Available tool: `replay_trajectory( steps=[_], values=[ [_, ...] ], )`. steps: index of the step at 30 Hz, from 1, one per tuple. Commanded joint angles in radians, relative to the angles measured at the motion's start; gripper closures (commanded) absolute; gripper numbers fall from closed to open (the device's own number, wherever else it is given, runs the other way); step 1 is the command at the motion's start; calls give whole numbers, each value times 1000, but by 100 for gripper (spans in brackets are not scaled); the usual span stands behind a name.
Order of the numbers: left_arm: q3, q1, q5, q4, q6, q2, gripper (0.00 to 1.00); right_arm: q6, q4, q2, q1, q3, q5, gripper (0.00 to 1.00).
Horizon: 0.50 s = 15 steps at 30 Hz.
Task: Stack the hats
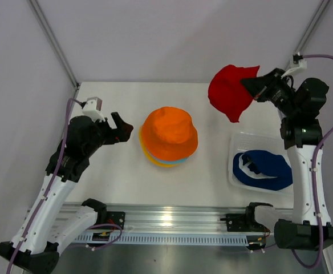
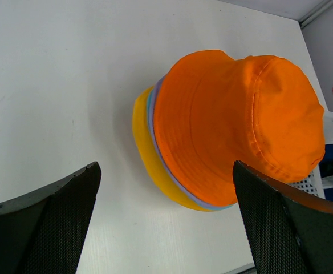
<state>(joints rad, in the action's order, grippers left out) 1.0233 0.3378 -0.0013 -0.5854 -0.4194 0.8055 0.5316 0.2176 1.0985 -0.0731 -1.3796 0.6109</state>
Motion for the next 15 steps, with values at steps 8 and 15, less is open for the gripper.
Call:
replay_trajectory(
  steps=[8,15],
  values=[
    [34,-37,83,67,-116,61,1,56,-205,371,312,-433,268,100],
    [-23,-222,170,71,-180,46,1,146,-243,688,525,-873,323,100]
  ],
)
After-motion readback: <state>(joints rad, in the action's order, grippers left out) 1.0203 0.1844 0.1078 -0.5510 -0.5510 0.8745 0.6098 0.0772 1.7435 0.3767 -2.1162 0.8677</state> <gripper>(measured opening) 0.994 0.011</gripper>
